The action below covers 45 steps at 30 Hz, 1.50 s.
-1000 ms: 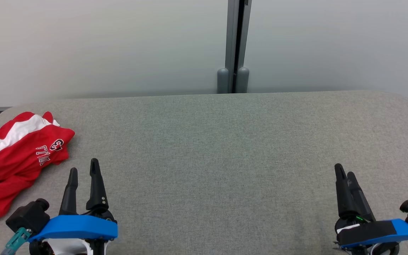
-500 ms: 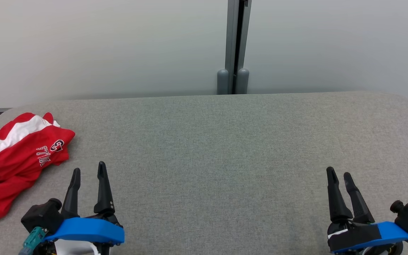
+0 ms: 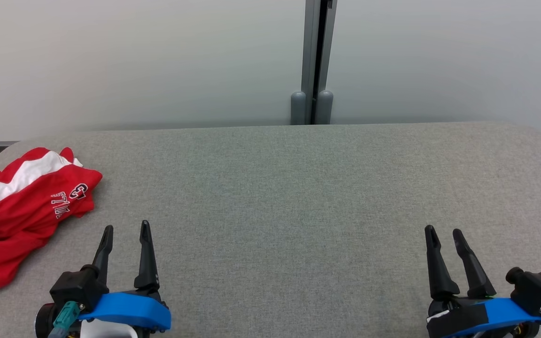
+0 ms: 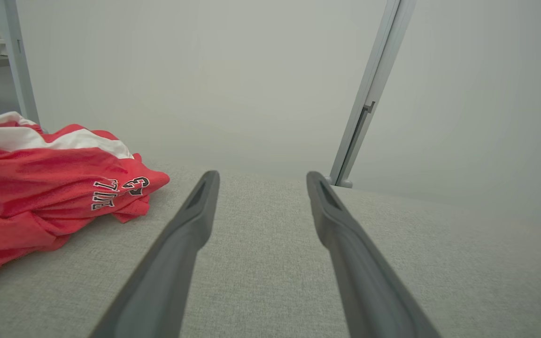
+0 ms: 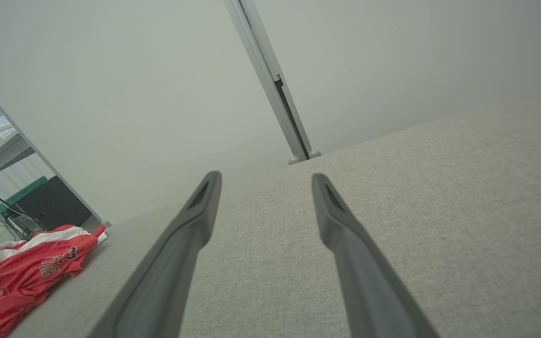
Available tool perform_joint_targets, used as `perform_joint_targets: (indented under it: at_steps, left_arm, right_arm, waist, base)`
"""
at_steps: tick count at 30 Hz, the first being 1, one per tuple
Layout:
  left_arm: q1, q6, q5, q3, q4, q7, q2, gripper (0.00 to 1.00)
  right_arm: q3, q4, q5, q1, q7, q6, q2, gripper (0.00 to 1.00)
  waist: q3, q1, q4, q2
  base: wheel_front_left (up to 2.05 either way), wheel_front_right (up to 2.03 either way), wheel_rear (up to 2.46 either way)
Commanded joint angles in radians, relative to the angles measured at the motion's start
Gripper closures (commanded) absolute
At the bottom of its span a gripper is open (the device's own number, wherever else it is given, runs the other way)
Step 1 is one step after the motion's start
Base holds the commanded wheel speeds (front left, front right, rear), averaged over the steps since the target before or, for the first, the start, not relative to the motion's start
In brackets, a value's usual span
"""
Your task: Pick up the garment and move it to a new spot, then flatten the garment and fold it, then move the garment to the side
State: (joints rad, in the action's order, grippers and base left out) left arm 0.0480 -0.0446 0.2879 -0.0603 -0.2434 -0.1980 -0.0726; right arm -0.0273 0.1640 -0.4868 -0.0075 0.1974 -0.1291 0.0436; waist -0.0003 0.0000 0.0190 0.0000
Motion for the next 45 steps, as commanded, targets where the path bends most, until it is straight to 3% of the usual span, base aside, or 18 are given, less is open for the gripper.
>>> perform_joint_targets:
  at_steps: [1,32,45]
  left_arm:
    - [0.023,0.004,-0.032,-0.005,-0.001,-0.011,-0.011,0.00]
    - [0.016,0.028,-0.207,-0.034,-0.063,-0.069,-0.021,0.00]
    - [0.009,0.038,-0.158,-0.030,-0.060,-0.046,-0.014,0.00]
  right_arm:
    - [-0.004,-0.004,0.032,0.004,0.012,-0.002,0.009,0.00]
    - [-0.010,0.028,0.253,0.019,0.070,-0.003,0.010,0.00]
    - [0.005,0.057,0.242,0.011,0.070,-0.002,0.010,0.00]
  waist:
    - [0.000,0.0000,0.001,0.0000]
    - [-0.019,0.0000,0.018,0.0000]
    - [-0.020,0.0000,0.016,0.0000]
  base:
    - [0.00,0.00,0.00]
    - [0.00,0.00,0.00]
    - [0.00,0.00,0.00]
